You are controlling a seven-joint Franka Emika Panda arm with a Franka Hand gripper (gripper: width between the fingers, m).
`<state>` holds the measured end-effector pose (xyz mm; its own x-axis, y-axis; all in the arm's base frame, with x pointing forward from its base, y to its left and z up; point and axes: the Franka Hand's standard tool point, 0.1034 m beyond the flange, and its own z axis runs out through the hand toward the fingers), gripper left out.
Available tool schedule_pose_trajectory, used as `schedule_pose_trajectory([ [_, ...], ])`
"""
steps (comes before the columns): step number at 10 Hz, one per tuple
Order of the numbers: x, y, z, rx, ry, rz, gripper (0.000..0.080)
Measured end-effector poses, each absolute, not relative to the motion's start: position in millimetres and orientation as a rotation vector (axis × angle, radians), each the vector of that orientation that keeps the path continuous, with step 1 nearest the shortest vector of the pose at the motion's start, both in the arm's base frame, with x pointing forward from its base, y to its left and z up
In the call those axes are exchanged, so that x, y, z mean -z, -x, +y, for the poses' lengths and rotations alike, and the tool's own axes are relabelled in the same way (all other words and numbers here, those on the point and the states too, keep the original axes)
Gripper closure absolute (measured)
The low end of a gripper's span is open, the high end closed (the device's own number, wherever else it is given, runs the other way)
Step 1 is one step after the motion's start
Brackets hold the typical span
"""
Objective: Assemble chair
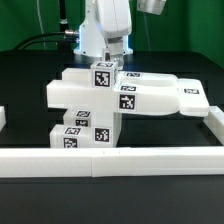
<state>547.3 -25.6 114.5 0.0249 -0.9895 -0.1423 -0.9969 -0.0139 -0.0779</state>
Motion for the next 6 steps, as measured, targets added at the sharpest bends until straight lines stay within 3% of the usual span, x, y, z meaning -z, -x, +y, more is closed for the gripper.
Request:
schedule_pose_trajectory([
  [2, -114.3, -547.2, -25.9, -0.057, 2.244, 1.967, 0.0157],
  [6, -115.3, -548.6, -28.2, -0.004, 2.667, 1.468, 0.0150],
])
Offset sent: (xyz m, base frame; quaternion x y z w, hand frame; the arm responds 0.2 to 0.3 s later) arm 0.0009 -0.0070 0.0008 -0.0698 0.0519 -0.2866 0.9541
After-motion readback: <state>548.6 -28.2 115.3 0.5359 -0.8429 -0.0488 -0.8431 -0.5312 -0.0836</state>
